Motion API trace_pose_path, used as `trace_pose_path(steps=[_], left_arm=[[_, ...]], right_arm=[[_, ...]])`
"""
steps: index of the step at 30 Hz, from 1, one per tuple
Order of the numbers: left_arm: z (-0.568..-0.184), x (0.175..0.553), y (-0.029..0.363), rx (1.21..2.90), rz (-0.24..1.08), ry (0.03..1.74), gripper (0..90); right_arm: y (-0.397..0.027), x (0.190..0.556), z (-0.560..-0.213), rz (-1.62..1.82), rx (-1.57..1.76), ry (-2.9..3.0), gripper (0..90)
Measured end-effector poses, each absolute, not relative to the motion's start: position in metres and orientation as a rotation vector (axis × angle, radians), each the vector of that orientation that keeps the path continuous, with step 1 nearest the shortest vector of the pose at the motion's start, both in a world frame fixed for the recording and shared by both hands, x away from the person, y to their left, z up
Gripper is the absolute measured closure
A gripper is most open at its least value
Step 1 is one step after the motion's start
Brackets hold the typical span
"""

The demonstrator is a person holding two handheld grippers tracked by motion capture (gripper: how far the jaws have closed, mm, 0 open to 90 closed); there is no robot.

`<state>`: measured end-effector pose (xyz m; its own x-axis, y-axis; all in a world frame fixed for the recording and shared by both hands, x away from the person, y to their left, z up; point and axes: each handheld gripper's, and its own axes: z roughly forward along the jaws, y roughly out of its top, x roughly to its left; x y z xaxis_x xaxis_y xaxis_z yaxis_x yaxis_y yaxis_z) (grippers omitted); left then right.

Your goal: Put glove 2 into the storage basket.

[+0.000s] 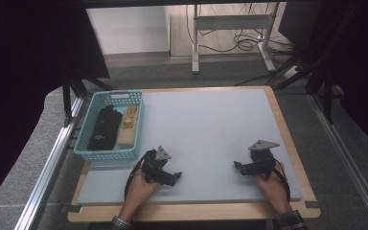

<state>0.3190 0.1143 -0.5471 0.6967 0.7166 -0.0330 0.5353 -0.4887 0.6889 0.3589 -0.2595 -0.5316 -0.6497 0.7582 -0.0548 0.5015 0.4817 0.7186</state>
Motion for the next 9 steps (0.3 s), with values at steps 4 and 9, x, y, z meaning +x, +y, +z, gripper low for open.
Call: trace_pose_path(steps=[4, 9], left_arm=[[-0.5474, 0.3195, 0.1144, 2.212, 0.331, 0.956, 0.0], [-0.5476, 0.3189, 0.1135, 2.213, 0.334, 0.962, 0.0]], right_arm=[[-0.2595, 0.3589, -0.5316, 0.97, 1.056, 2.367, 9.8], [-0.2596, 0.3585, -0.5318, 0.97, 1.054, 2.367, 9.8]])
